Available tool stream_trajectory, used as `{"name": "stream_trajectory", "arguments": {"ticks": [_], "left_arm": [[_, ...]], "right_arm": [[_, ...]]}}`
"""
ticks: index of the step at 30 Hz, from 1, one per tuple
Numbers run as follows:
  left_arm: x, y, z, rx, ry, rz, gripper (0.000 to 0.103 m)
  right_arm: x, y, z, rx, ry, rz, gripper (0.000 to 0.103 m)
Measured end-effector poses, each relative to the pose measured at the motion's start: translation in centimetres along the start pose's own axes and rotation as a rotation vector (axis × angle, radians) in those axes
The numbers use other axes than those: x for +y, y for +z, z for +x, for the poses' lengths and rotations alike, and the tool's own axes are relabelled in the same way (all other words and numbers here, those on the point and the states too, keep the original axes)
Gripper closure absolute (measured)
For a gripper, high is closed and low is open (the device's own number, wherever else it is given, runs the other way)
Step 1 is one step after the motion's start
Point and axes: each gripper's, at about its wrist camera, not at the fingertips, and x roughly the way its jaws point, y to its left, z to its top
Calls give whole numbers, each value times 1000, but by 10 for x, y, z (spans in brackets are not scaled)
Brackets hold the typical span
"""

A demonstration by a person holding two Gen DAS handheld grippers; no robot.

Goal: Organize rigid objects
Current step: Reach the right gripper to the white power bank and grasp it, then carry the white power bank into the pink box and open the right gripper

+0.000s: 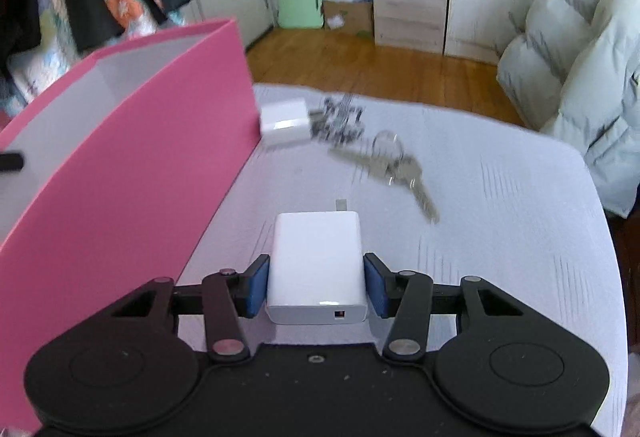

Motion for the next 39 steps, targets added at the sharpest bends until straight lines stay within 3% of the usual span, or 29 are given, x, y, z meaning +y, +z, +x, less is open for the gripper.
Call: {"name": "stream_trajectory", "arguments": {"ticks": [6,10,22,33,36,39], "left_arm": [[3,-1,0,-3,-12,-21,99],[3,-1,0,-3,-14,-24,99],[1,1,0,-4,-9,-10,99],[1,2,0,-8,-9,-4,99],[1,1,-1,-8,-9,-4,99],[1,2,-1,-12,-11,-7,99]], "right_arm": [[4,11,11,35,14,-62,46],[12,11,11,10,-6,-106,49],[28,4,-77,-178,-16,-107,49],[71,11,-151,-252,225,-173,49],[85,18,-154,-202,313,-241,49],[108,28,-147,-120,333,-354,49]]}}
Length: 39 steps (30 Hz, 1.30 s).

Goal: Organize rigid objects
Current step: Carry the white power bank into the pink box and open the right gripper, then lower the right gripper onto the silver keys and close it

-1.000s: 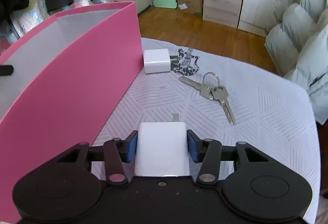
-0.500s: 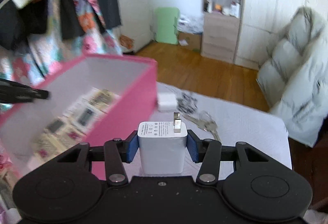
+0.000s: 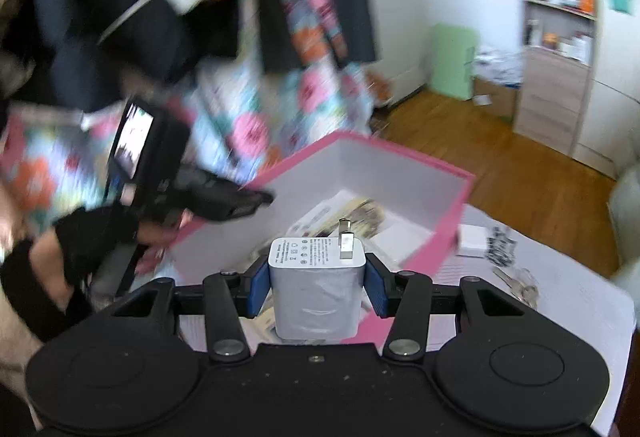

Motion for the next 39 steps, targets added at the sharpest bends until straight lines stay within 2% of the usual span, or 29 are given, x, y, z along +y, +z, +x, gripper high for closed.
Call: {"name": "stream_trajectory", "arguments": {"ticks": [4,9,15,17,20,22,26,28,30,31,34,36,39], "left_arm": [[0,0,-1,-8,-1,-4,99],[-1,-1,-2,-13,-3,6,99],[1,-1,-3,-16,-19,1,99],[1,-1,-3,-16,-16,5,99],[2,-1,-3,-16,-17,6,99],[3,-1,-4,-17,-20,2,99],[3,-2,-4,-17,-17,7,99],[3,-2,-3,-16,-11,13,99],[4,-3,-3,-17,-15,9,99],[4,-2,-3,-16,-12,10,99],[2,-3,-2,-16,-9,16,99],[2,-3,-2,-16,-9,16,98],[2,-3,-2,-16,-10,15,98]], "right_arm": [[12,13,37,159,34,-147,49],[18,16,84,355,-1,-284,49],[12,16,124,530,-63,-350,49],[12,14,129,551,-80,-399,46],[9,17,125,483,-82,-353,42],[2,21,112,393,-62,-278,39],[-24,19,64,147,-86,-110,38],[-42,11,34,-12,-97,-26,36],[-60,-2,8,-151,-134,57,32],[-70,-8,0,-190,-167,104,31],[-103,-32,-12,-211,-234,221,31],[-117,-49,-13,-202,-209,245,31],[-131,-71,-6,-167,-222,265,31]]}}
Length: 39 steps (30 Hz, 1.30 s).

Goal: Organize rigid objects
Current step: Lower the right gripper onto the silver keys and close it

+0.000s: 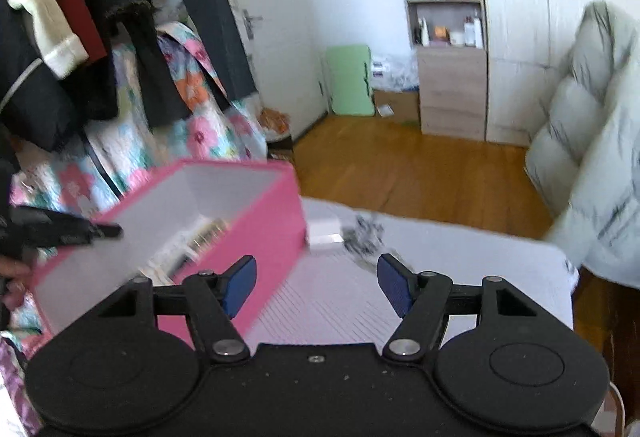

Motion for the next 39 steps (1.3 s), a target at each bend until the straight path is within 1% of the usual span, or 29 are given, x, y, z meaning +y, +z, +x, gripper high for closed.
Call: {"name": "stream_trajectory", "arguments": {"ticks": [4,6,9,12,15,16,17,18,19,20,22,23,24,25,26,28,31,34,39], "left_arm": [[-1,0,0,-5,0,-6,98],[-3,-1,-1,-17,-3,-8,98],[-4,-1,-1,-16,-11,-7,97],[-5,0,-1,-12,-9,3,97],[-5,0,-1,-9,-11,18,96],[-5,0,-1,-9,-12,18,96],[-6,0,-1,-9,-11,21,96],[-5,0,-1,-9,-9,21,96],[-5,0,0,-8,-7,23,96],[-5,0,0,-6,-6,24,96],[-5,0,1,-5,-5,24,96],[-4,0,1,-4,-4,24,96],[-4,0,1,-2,-2,25,96],[-4,0,1,-1,-3,25,96],[-4,0,1,-2,-2,26,96],[-4,0,1,-2,5,22,96],[-4,0,1,0,10,25,96],[-5,-1,1,4,15,29,96],[-5,-1,1,5,16,28,96]], "right_arm": [[-17,-11,22,52,-34,19,32],[-22,-16,42,85,-71,12,32],[-27,-18,69,137,-118,-19,33],[-32,-16,101,150,-177,-55,35],[-46,-13,130,146,-241,-45,36],[-49,-12,135,135,-245,-28,36],[-51,-11,140,119,-229,-15,37],[-50,-10,144,107,-222,-23,38],[-48,-10,147,98,-211,-41,46],[-45,-10,149,89,-192,-57,58],[-39,-11,150,82,-165,-78,71],[-36,-11,149,85,-164,-85,75],[-35,-11,148,85,-163,-84,76],[-34,-12,144,79,-162,-72,94],[-33,-12,138,64,-161,-58,97],[-30,-12,131,68,-130,-49,97],[-19,-18,115,53,-120,-93,97],[-16,-19,98,28,-110,-67,97],[-11,-14,67,-50,-77,-9,97]]}}
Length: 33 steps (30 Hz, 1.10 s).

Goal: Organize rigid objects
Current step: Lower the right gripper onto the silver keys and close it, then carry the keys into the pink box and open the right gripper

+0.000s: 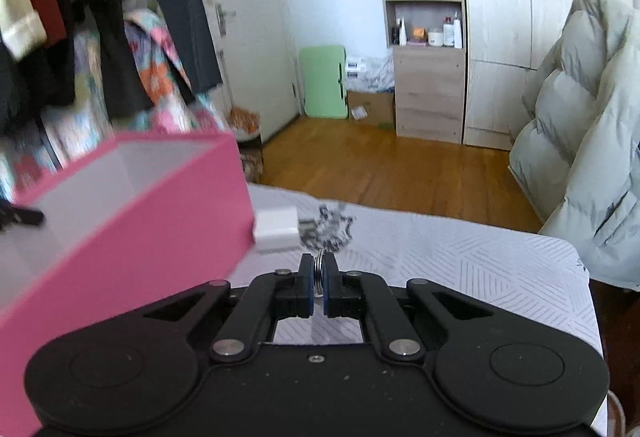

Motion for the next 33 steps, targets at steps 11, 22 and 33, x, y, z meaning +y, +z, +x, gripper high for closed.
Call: {"name": "stream_trajectory", "arguments": {"ticks": [11,22,33], "left_arm": [[-1,0,0,1,3,5,96],[-3,0,-1,3,3,8,96],[-1,0,0,1,-7,7,96]], "right_arm": [[44,25,-70,-130,95,-45,97],[95,50,-99,-118,289,-75,97],[120,42,-40,83,227,-93,97]]}}
